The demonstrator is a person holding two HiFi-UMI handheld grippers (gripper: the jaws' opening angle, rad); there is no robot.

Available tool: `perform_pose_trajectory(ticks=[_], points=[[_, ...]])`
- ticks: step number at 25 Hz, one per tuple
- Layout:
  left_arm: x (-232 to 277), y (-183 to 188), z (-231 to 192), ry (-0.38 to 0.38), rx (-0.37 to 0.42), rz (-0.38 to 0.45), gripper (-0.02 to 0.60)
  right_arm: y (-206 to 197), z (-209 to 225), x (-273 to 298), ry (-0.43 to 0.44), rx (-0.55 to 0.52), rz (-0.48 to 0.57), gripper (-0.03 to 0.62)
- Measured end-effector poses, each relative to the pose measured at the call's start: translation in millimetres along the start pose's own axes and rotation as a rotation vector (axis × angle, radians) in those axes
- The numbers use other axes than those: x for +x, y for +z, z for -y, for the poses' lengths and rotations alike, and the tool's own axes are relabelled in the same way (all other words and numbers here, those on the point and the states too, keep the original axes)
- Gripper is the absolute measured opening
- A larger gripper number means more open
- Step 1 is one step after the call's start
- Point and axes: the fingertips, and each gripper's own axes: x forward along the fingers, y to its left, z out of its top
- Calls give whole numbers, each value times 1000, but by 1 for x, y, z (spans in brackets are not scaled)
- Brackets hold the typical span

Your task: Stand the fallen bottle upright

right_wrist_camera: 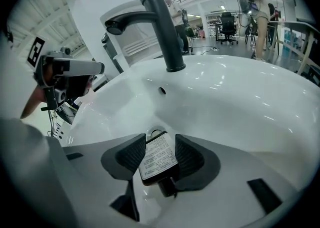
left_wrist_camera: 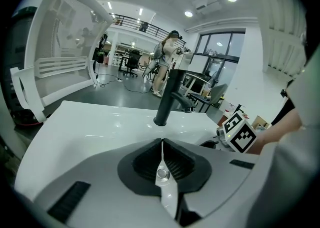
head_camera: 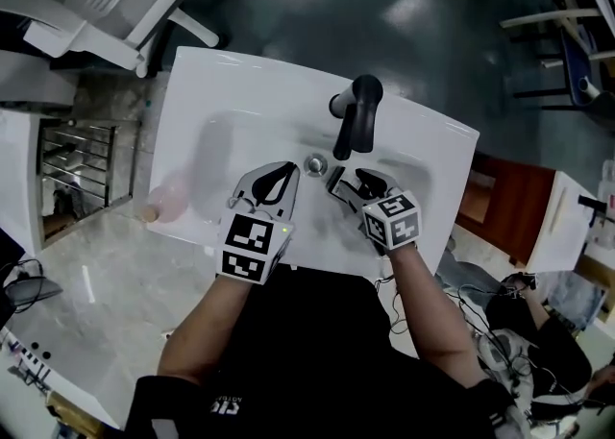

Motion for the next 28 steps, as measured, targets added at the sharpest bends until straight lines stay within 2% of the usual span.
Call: perform_pose_trajectory(ticks=[6, 13, 16, 19, 20, 28], points=[[0, -5, -1, -2, -16, -3, 26, -13, -5, 2, 35, -44, -65, 321], [3, -9, 2, -12, -22, -7, 26, -50, 0, 5, 16, -132, -199, 360], [4, -8, 5, -19, -18, -7, 26, -71, -1, 6, 22, -147, -287, 343], [3, -5, 6, -21, -19, -3, 26, -84, 2, 6, -21, -184, -326, 229], [2, -4, 7, -22, -19, -1, 26, -86, 5, 6, -38, -200, -325, 218], [-8, -1, 10, -20, -19, 15, 26, -79, 4, -1, -48, -236, -328, 207]])
